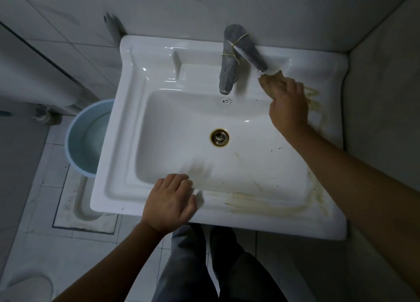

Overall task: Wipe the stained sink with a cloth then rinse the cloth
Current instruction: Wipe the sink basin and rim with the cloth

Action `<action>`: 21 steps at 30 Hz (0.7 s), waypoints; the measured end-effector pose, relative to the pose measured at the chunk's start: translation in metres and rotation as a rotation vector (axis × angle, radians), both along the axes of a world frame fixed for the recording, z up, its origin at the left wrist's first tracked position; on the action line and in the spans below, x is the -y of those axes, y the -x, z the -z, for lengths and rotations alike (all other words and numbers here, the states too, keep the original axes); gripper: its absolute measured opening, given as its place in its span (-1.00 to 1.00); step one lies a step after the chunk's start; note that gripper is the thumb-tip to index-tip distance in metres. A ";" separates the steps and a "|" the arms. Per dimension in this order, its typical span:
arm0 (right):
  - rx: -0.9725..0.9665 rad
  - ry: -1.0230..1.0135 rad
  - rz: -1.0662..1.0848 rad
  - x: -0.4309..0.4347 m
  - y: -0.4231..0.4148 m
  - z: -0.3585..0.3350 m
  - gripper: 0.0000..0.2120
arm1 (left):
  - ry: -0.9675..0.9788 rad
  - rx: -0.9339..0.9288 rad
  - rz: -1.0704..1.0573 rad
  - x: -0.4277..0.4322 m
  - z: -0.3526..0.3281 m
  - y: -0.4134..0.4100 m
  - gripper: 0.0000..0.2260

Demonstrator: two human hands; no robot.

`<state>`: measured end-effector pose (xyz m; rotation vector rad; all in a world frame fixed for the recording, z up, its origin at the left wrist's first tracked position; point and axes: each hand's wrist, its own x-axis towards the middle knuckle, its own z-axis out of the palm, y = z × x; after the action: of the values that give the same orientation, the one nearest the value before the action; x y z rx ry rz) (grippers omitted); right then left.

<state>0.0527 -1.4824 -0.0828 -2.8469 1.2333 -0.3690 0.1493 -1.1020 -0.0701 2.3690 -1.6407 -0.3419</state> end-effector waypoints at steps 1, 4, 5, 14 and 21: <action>-0.027 -0.003 -0.006 0.002 -0.007 -0.002 -0.53 | 0.006 0.003 -0.002 0.000 0.000 0.000 -0.68; -0.077 -0.016 0.042 0.004 -0.034 -0.005 -0.53 | -0.007 0.006 -0.004 0.000 0.002 -0.001 -0.69; -0.071 -0.021 0.075 0.003 -0.042 -0.005 -0.54 | -0.011 0.001 -0.006 0.000 0.003 -0.001 -0.69; 0.067 -0.031 -0.039 -0.007 -0.002 0.001 -0.49 | -0.039 -0.015 -0.010 0.002 -0.001 -0.002 -0.69; 0.196 -0.066 -0.032 0.010 0.011 -0.003 -0.56 | -0.021 -0.012 -0.011 0.002 0.000 -0.001 -0.72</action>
<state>0.0415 -1.4923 -0.0799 -2.6953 1.1404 -0.5797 0.1508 -1.1037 -0.0700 2.3855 -1.6259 -0.3727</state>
